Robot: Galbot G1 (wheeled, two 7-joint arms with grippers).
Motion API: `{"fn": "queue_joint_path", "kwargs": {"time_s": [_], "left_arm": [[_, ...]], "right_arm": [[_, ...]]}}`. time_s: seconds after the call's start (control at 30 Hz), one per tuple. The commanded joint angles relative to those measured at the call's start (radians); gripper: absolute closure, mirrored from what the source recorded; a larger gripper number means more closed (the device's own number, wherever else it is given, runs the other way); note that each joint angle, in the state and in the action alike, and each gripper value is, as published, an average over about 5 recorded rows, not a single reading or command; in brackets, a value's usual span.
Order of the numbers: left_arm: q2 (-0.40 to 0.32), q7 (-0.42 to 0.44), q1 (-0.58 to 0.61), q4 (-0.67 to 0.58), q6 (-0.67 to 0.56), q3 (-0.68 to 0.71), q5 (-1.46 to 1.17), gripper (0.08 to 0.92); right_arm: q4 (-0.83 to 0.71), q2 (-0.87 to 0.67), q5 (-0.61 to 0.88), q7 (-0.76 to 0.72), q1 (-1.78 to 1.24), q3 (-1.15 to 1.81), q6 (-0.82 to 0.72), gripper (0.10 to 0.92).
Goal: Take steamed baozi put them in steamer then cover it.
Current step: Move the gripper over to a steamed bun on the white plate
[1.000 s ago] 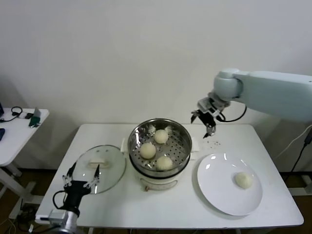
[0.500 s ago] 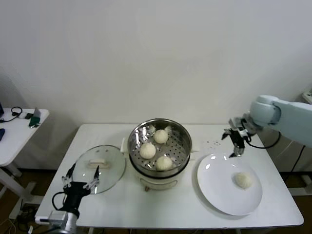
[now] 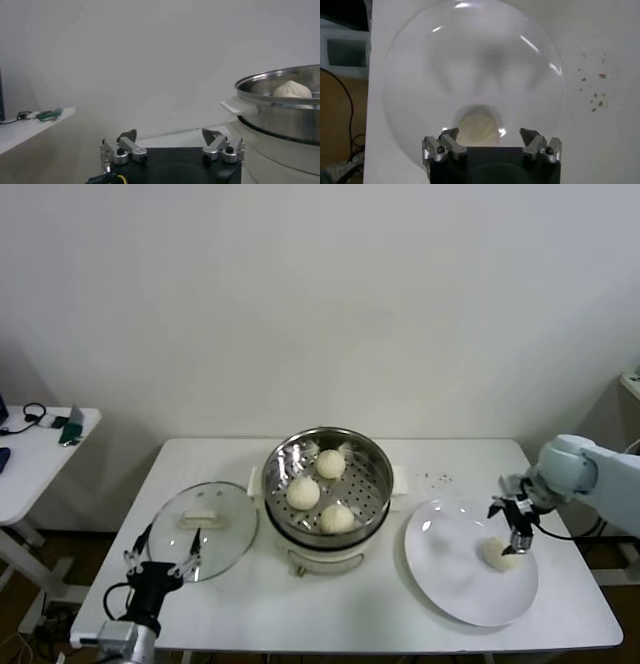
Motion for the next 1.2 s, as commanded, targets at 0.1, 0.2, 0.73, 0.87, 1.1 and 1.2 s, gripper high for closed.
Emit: {"fn": "queue_joint_path", "kwargs": {"time_s": [0.1,0.2,0.73,0.87,1.1,1.2], "left_arm": [[0.002,-0.002,0.004,0.002,0.005,-0.003,-0.003,0.177],[0.0,-0.002,0.007,0.004,0.004,-0.002,-0.002,0.177],[-0.001,-0.001,0.008,0.01,0.002,-0.006,-0.001,0.177],[-0.001,-0.002,0.008,0.01,0.002,-0.007,-0.002,0.177],[0.001,-0.001,0.008,0.013,0.001,-0.008,-0.004,0.177],[0.0,-0.001,0.007,0.012,0.001,-0.007,-0.005,0.177]], "right_arm": [[-0.06,-0.002,-0.086,-0.006,-0.199,0.15,0.002,0.203],[-0.074,0.019,-0.097,-0.001,-0.199,0.147,0.003,0.203],[-0.119,0.079,-0.109,-0.008,-0.183,0.134,0.008,0.203],[-0.116,0.075,-0.108,-0.016,-0.175,0.121,0.014,0.23],[-0.115,0.069,-0.097,-0.016,-0.16,0.116,0.016,0.302],[-0.116,0.067,-0.081,-0.015,-0.148,0.112,0.012,0.318]]}}
